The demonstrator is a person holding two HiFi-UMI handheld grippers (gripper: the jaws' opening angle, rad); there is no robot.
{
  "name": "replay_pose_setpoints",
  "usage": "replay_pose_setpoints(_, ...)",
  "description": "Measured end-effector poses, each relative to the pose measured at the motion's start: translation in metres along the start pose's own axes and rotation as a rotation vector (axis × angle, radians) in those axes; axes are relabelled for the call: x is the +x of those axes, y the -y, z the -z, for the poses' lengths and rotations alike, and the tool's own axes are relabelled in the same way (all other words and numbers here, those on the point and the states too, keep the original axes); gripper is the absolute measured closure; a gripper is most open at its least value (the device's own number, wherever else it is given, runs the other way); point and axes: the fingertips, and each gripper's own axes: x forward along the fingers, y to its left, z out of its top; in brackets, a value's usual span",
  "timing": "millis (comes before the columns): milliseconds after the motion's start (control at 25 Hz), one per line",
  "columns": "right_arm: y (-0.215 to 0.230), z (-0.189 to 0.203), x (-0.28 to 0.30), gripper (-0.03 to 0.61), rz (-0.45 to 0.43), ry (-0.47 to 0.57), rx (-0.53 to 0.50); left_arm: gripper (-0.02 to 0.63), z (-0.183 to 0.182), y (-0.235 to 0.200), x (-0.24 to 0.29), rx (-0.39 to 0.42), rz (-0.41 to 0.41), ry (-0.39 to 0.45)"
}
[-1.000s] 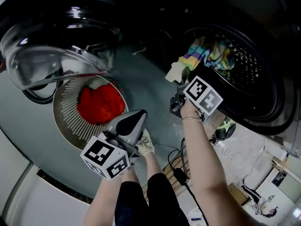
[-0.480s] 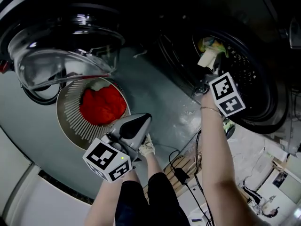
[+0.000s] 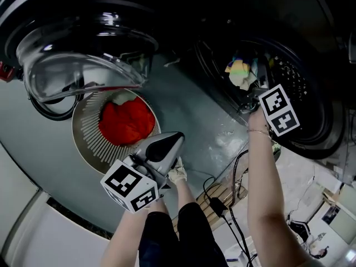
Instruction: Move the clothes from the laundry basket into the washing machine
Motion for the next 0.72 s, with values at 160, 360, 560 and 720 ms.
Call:
replay_pose_setpoints(160,-0.019,0.012,-0.023,0.154,-0.076,-0.019,0.015,0.614,-0.003,-0.007,-0.009,-0.009,-0.026,0.021)
replay_pose_setpoints(360,-0.080,0.047,-0.073,0.195,-0.262,-0.114,-0.066,0.614,-0.003,-0.016,-0.034,-0.034,-0.092,0.057)
replay_pose_setpoints(560,-0.175,0.110,-0.142,0.201,-0.574,-0.335,-0.105,0.614,0.005,-0.030,-0.072,-0.076,-0.178,0.118)
replay_pose_setpoints(720,-0.248,0.162,-0.194,0.259,-0.798,-0.511,-0.162,0.614,0.011,-0.044,-0.111,-0.099,-0.257,0.158)
